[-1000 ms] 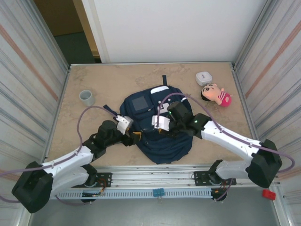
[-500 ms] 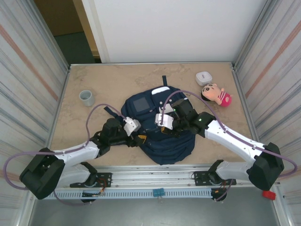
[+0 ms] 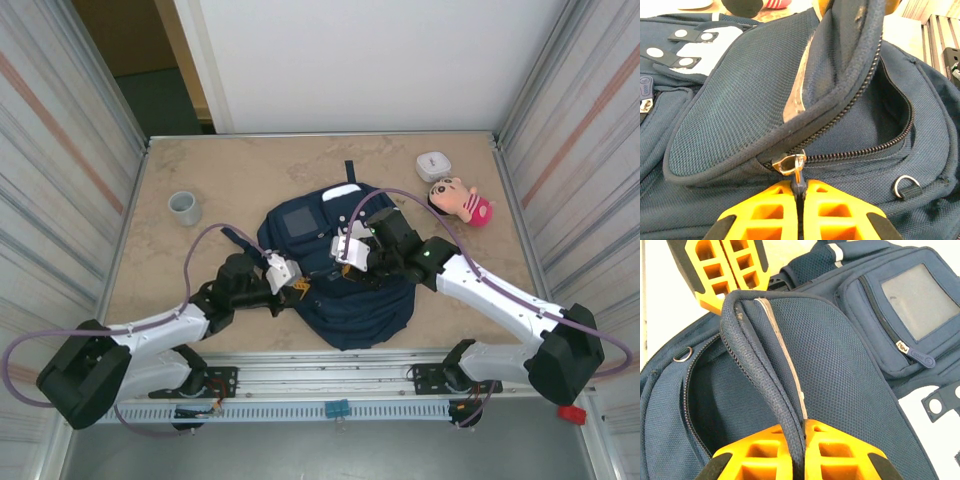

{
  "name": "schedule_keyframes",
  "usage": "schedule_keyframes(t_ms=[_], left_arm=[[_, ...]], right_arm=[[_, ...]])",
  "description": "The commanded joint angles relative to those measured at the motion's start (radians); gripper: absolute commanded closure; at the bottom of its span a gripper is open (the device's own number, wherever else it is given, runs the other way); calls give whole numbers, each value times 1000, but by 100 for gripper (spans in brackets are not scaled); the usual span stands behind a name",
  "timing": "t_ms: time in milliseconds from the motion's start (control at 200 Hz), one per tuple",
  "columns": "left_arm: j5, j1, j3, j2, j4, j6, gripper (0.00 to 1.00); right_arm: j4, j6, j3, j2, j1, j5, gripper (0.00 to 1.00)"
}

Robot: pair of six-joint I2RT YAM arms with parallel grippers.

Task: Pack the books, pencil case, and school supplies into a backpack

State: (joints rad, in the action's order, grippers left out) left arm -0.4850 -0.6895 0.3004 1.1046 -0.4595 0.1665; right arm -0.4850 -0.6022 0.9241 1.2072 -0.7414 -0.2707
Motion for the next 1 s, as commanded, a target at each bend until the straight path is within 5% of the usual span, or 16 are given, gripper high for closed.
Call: schedule_keyframes(t_ms=[0, 236, 521, 631, 717, 997], left_arm=[[-44, -18, -16, -47, -34, 7, 97], [-114, -38, 1, -64, -7, -22, 100], [-105, -208, 67, -67, 75, -71, 100], [43, -217, 81, -71, 141, -98, 100], [206, -211, 79, -94, 201, -101, 100], [325, -13, 55, -190, 269, -111, 100]], right_arm=[[45, 38, 24, -24, 9, -22, 100], [120, 91, 9, -19, 6, -24, 100], [156, 106, -17, 26, 7, -20, 100], [72, 141, -16, -12, 7, -78, 67], [22, 315, -10, -68, 9, -62, 46], [-111, 1018, -42, -257, 15, -23, 33]])
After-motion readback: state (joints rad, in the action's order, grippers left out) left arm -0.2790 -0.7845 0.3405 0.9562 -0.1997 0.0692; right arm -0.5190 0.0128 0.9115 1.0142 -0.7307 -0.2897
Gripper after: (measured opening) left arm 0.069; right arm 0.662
